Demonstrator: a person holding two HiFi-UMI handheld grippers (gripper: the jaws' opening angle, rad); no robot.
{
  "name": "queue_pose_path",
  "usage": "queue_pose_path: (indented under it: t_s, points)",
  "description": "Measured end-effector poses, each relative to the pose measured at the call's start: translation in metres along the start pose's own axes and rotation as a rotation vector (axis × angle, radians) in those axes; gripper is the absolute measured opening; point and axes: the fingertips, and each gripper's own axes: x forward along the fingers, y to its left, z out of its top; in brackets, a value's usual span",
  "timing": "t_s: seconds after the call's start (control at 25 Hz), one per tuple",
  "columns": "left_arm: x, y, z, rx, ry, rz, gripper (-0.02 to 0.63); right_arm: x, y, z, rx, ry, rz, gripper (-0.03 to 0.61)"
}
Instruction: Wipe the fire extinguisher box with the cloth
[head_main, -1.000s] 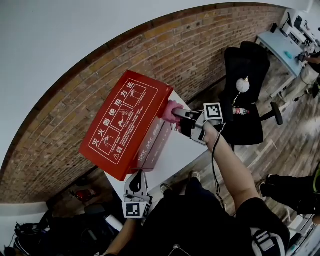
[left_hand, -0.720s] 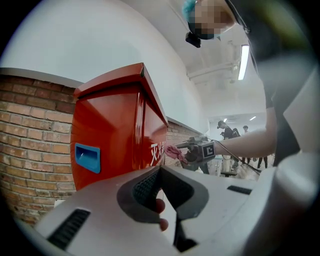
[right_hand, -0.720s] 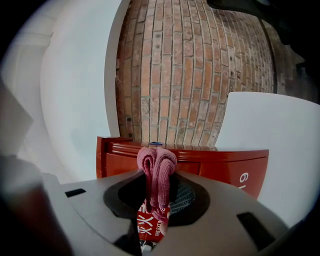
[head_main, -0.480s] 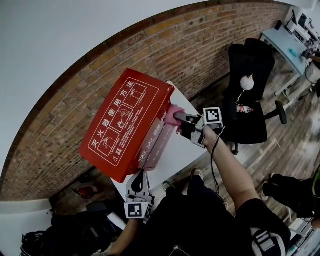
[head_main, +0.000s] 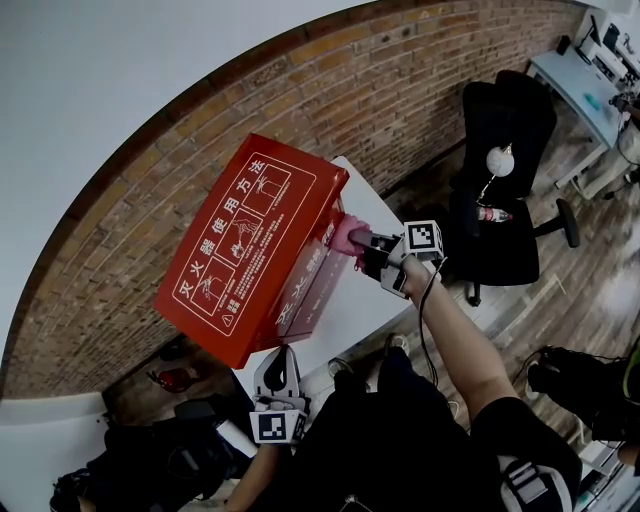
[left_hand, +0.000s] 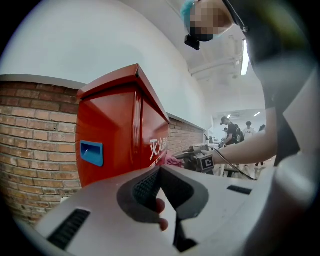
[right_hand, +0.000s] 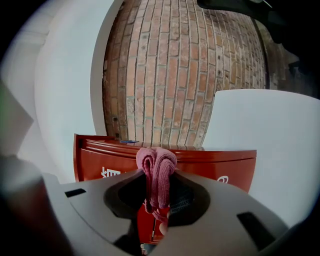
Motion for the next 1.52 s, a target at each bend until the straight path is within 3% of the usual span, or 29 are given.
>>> queue_pose_path:
  t_s: [0.92,1.52]
  points:
    - [-0.008,-0.004,-0.015,-0.020,0.053,0.069,0.028,-0.001,-0.074,-0.006,0.013,0.005,-0.108,0.107]
    - [-0.014,0.006,-0.020,-0.057,0.059,0.135,0.028,-0.001,-0.150,-0.011,0.051,-0.002,-0.230,0.107]
